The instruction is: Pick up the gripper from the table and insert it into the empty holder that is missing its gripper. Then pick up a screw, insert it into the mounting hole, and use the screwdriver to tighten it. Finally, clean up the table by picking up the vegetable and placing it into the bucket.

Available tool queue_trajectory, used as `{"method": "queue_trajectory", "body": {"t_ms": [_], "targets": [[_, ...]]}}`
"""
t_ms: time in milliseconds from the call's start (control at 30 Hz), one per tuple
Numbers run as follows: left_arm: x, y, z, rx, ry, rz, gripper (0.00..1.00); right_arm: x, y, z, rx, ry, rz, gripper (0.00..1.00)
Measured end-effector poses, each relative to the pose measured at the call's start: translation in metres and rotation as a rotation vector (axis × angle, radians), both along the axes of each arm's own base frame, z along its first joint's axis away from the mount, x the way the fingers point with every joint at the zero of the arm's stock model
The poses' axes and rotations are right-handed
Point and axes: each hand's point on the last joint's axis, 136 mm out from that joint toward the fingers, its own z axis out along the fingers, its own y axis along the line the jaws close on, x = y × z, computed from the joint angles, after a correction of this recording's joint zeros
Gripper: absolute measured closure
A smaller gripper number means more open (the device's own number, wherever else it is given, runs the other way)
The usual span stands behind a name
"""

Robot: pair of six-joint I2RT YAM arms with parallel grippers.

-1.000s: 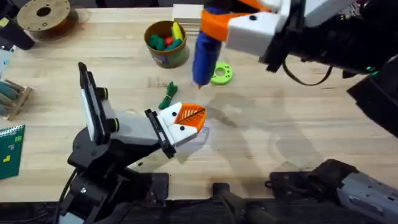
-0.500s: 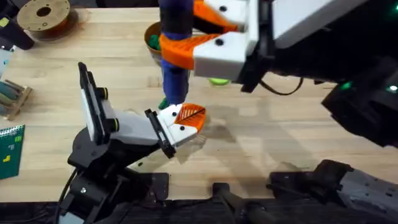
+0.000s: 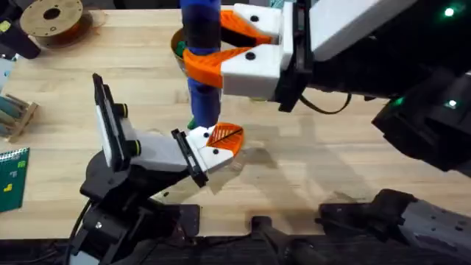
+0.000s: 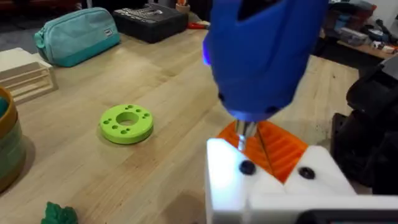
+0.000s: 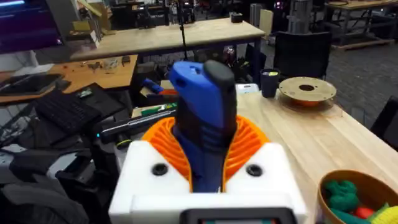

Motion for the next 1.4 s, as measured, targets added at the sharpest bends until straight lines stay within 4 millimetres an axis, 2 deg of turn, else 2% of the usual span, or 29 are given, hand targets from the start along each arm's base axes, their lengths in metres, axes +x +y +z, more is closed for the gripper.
{"method": "queue_trajectory", "body": {"t_ms": [467,1400], "targets": [[0.0,0.0,0.0,0.0,0.0,0.0,0.996,-0.005,0.004,-0.001,-0.002,0.002,0.017,0.81],[0.0,0.0,0.0,-0.002,0.003,0.0,0.996,-0.002,0.009,-0.011,-0.018,0.036,0.026,0.816]]}}
